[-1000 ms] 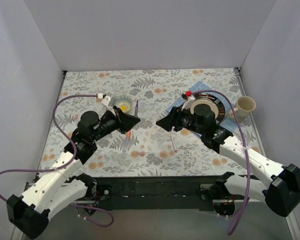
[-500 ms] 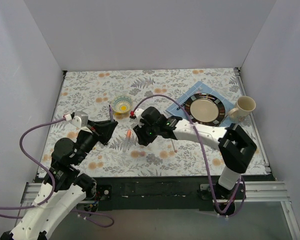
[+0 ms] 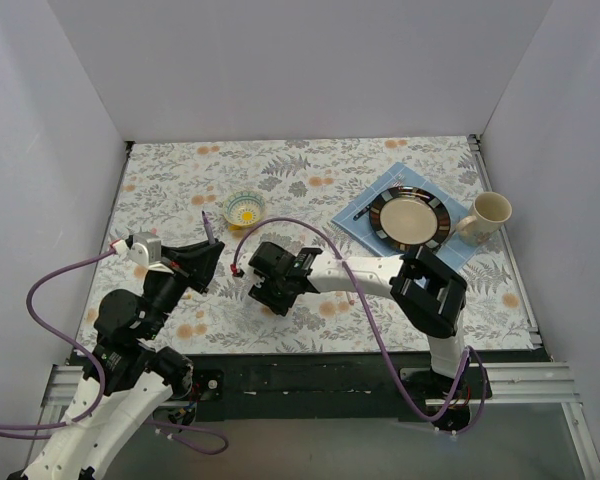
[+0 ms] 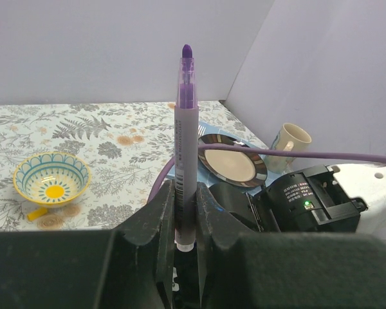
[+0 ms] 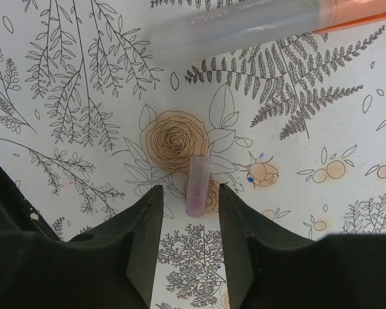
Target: Insert the pens into the pen caps
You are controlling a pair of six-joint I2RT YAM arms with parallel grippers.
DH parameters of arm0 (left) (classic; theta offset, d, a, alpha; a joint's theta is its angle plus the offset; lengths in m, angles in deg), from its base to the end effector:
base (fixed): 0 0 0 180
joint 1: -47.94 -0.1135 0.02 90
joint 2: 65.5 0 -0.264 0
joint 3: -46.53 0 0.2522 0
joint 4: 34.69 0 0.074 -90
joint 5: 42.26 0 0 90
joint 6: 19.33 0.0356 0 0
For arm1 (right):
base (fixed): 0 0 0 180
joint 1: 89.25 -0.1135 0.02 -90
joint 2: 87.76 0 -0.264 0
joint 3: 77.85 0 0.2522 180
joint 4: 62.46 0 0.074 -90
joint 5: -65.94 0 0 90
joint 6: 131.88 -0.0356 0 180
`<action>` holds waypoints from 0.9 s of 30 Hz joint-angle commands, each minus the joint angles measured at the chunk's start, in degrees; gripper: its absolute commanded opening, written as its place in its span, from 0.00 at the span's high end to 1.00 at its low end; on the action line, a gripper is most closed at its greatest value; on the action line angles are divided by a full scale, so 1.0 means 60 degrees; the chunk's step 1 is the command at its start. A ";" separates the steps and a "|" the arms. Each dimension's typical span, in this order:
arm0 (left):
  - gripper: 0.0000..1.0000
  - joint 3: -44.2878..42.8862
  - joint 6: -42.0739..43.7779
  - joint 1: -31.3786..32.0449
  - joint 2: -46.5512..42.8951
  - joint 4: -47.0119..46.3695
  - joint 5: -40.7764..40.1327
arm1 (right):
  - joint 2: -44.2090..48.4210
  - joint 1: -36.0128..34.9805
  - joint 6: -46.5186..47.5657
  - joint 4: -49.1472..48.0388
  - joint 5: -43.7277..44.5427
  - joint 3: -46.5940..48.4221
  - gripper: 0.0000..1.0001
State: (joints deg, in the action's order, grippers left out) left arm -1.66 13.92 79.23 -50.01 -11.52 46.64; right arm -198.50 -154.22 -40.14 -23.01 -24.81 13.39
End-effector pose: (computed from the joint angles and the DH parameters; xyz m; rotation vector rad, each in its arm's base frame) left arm 0.0738 -0.0440 0.3384 -0.3533 1.4854 -1.2434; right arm 0.1721 0.3697 0.1823 -1.4656 2.2177 0.4019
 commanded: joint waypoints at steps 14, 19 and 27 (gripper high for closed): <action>1.00 0.0056 0.0157 -0.0029 -0.0003 -0.0074 -0.0211 | -0.0206 -0.0363 -0.0451 -0.0605 0.1093 -0.0709 0.69; 1.00 -0.0003 -0.0221 -0.0044 0.0202 0.0188 -0.0518 | -0.0104 -0.0349 -0.0582 -0.0752 0.1297 -0.0973 0.93; 1.00 -0.0120 -0.1161 -0.0029 0.0656 0.1097 -0.0549 | 0.1037 0.0207 -0.1548 -0.0898 0.1825 -0.2041 0.99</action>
State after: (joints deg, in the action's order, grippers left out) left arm -1.55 9.70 79.23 -47.17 -7.58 42.99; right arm -195.60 -155.80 -45.19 -30.70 -16.35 5.63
